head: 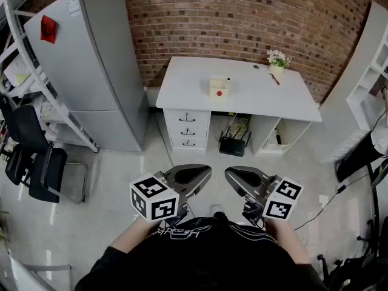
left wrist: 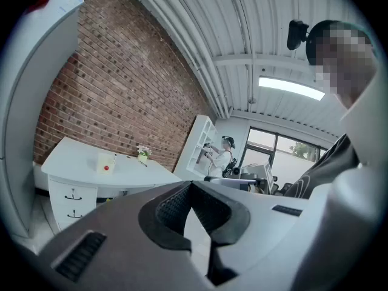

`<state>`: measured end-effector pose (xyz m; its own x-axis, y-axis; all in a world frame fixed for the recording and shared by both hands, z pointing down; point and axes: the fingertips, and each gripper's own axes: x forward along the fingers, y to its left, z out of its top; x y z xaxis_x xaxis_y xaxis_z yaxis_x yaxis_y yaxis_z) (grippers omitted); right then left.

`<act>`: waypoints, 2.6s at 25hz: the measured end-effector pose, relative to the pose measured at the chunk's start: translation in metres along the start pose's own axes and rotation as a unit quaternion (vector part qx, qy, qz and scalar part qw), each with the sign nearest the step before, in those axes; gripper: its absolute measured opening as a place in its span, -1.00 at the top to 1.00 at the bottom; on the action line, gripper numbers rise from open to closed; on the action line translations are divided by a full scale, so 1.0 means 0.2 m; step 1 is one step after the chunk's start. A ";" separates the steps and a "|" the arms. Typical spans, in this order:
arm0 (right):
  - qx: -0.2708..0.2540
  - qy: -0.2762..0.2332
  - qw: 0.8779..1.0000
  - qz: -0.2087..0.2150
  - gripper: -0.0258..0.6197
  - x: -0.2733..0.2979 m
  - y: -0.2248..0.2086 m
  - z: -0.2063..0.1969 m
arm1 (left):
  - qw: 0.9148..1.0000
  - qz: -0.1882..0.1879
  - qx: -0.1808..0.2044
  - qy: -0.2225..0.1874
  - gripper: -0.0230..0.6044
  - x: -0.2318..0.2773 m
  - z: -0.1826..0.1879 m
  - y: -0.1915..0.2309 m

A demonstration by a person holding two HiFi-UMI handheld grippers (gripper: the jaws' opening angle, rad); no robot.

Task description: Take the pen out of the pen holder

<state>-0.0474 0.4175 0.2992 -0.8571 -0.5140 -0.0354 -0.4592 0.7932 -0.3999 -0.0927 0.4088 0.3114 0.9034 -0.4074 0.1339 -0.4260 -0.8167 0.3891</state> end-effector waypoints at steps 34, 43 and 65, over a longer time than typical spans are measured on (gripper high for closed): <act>0.145 -0.009 0.988 0.048 0.91 -0.05 -0.85 0.23 | 0.996 0.046 -0.065 0.031 0.92 0.74 0.08 0.43; 0.147 -0.006 0.987 0.067 0.91 -0.04 -1.09 0.32 | 0.995 0.080 -0.062 0.024 0.92 0.91 0.19 0.56; 0.142 -0.008 0.987 0.076 0.91 -0.04 -1.29 0.44 | 0.993 0.106 -0.045 0.026 0.92 1.05 0.30 0.63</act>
<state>0.0983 0.1885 0.3209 -0.9063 -0.4026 -0.1284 -0.2391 0.7390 -0.6298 0.0397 0.1951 0.3337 0.7956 -0.5431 0.2683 -0.6036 -0.6732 0.4271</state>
